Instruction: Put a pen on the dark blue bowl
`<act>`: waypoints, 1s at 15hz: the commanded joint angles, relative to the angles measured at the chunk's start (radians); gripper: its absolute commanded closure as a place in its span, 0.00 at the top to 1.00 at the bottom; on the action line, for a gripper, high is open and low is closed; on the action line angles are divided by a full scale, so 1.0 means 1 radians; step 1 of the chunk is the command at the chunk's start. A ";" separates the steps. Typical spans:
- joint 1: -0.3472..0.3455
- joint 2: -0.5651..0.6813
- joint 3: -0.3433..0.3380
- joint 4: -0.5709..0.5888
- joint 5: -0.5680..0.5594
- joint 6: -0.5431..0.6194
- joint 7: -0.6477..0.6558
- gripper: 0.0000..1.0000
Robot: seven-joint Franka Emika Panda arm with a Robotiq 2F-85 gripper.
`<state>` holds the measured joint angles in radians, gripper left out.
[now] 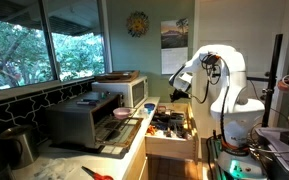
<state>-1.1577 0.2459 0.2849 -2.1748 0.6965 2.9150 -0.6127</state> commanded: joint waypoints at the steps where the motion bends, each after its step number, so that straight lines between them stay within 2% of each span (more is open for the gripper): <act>1: -0.005 -0.015 0.039 -0.009 0.055 -0.008 -0.021 0.03; 3: -0.013 -0.051 0.097 -0.019 0.138 -0.014 -0.059 0.03; 6: 0.021 -0.119 0.100 -0.056 0.095 -0.064 0.029 0.03; 10: 0.019 -0.230 0.101 -0.086 0.067 -0.266 0.054 0.03; 11: 0.174 -0.237 -0.057 -0.071 0.075 -0.323 0.078 0.03; 13: 0.251 -0.241 -0.141 -0.041 0.077 -0.479 0.136 0.03; 15: 0.341 -0.250 -0.236 -0.025 0.105 -0.611 0.130 0.03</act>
<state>-0.9439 0.0100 0.1831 -2.2126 0.7838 2.4564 -0.5119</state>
